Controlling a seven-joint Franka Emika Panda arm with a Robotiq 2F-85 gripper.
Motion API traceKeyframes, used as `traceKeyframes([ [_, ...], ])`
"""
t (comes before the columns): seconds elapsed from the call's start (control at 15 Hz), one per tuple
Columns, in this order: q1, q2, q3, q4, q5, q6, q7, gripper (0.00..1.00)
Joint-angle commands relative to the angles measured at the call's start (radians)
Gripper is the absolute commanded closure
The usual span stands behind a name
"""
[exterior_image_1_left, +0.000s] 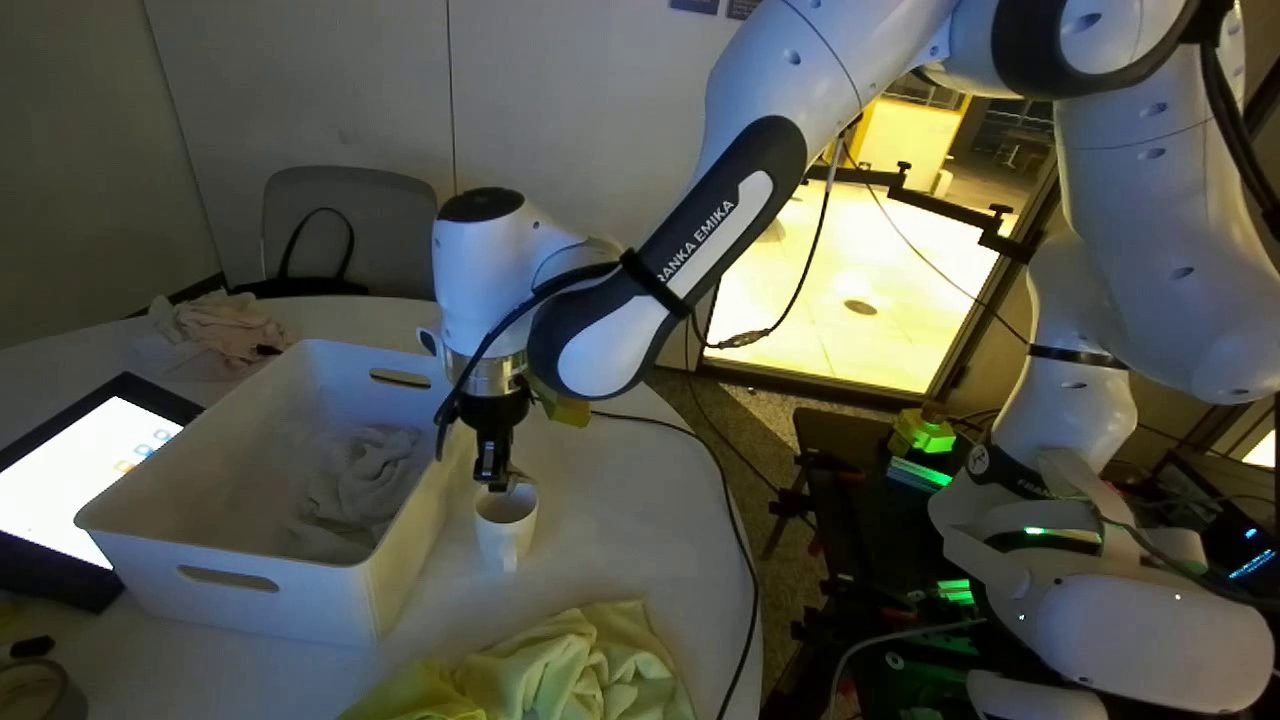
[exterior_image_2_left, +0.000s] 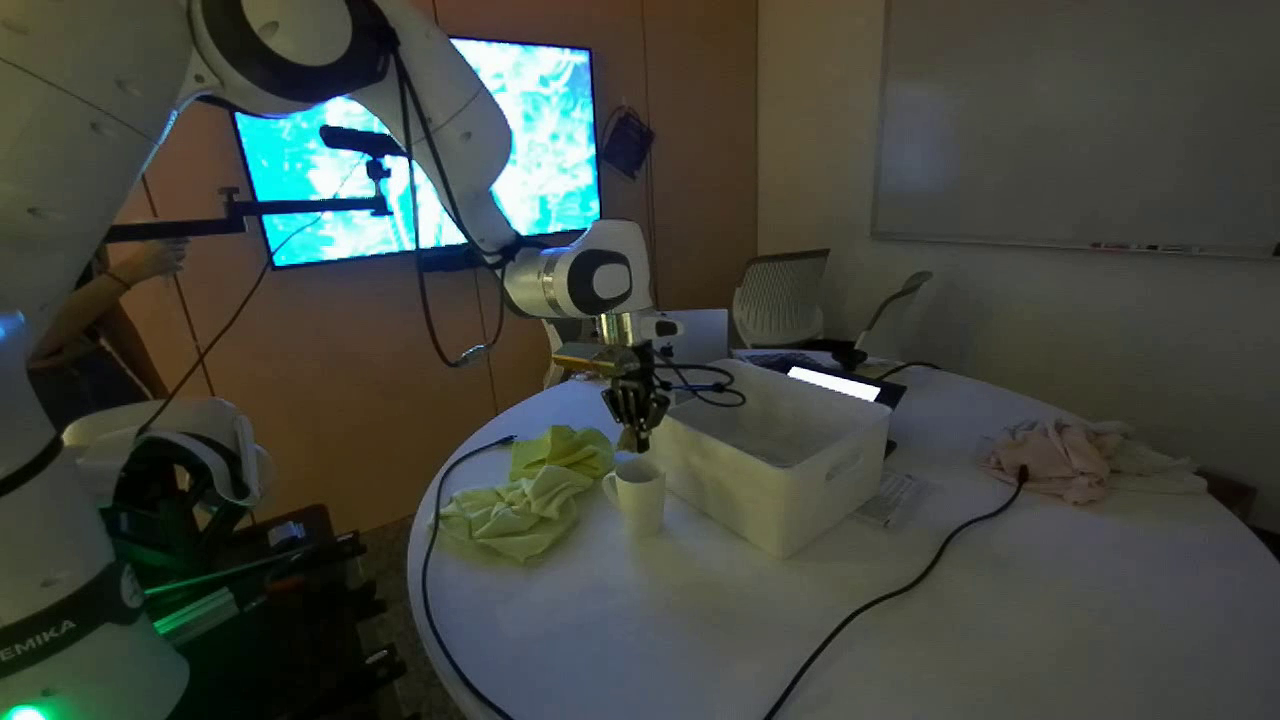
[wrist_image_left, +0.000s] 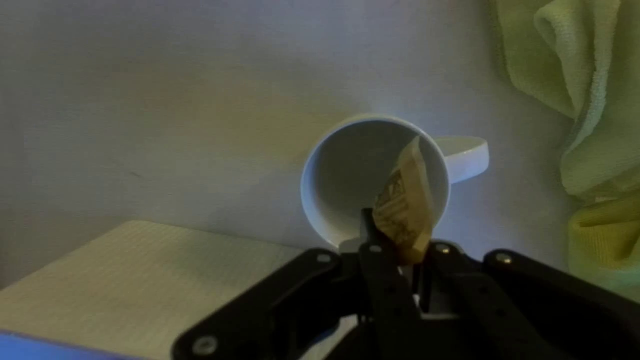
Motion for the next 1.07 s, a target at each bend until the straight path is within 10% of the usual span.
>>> traceKeyframes([
  [0.0, 0.01, 0.017, -0.015, 0.035, -0.005, -0.006, 0.015, 0.89],
  [0.4, 0.006, 0.035, -0.018, 0.059, 0.0, -0.014, 0.013, 0.82],
  [0.47, 0.006, 0.036, -0.018, 0.062, 0.001, -0.014, 0.012, 0.6],
  [1.0, -0.002, 0.019, -0.025, 0.058, 0.006, -0.02, 0.015, 0.05],
])
